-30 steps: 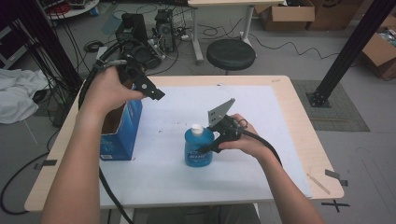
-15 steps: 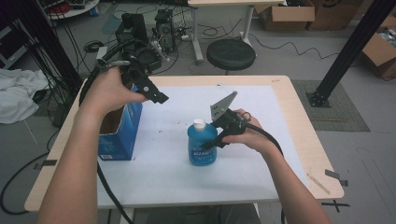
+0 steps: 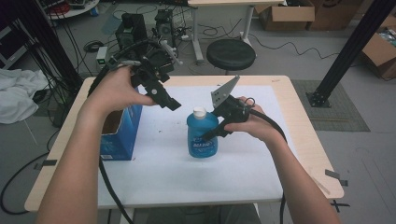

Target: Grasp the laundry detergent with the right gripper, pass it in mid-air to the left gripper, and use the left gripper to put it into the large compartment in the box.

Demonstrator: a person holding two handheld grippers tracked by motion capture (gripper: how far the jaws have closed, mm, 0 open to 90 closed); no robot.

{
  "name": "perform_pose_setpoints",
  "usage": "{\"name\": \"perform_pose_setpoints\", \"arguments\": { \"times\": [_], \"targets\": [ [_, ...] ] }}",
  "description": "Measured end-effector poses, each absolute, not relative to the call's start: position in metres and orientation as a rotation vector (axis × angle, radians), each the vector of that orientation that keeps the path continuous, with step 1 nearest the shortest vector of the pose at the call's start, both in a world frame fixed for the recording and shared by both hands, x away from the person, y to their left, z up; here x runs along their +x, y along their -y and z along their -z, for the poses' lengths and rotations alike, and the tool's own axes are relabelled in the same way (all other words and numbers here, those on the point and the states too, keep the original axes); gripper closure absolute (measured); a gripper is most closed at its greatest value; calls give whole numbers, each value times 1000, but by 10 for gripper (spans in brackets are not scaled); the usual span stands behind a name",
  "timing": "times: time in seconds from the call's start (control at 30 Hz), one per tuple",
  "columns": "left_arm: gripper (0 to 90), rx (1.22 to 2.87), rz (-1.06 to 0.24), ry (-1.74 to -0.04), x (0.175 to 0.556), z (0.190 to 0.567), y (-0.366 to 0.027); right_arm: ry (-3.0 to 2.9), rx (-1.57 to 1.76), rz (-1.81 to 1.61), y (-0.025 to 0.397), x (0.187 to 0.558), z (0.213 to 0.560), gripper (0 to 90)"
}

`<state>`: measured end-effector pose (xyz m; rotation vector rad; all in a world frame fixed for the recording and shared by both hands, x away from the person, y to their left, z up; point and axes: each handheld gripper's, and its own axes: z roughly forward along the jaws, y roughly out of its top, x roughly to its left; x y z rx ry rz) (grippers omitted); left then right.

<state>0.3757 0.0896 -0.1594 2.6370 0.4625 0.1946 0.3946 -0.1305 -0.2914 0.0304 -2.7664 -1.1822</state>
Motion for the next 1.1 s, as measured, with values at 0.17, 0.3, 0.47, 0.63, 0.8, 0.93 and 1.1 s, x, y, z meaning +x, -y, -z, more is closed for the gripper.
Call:
{"name": "perform_pose_setpoints", "arguments": {
  "times": [0.17, 0.3, 0.47, 0.63, 0.8, 0.93, 1.1],
  "targets": [
    [18, 2694, -140, -388, 371, 164, -70, 2767, 51, 1164, 124, 393, 282, 441],
    [18, 2739, -137, -338, 367, 167, -57, 2769, 74, 1139, 119, 393, 277, 441],
    [19, 2786, -150, -312, 364, 172, -46, 2762, 83, 1134, 116, 391, 273, 441],
    [30, 2801, -148, -284, 361, 178, -36, 2763, 88, 1141, 116, 391, 269, 442],
    [64, 2839, -150, -251, 360, 185, -27, 2755, 84, 1147, 118, 391, 267, 441],
    [76, 2857, -162, -237, 361, 189, -24, 2753, 88, 1147, 118, 391, 266, 442],
    [98, 2859, -152, -207, 360, 191, -23, 2746, 101, 1143, 118, 391, 266, 441]
  ]
}}
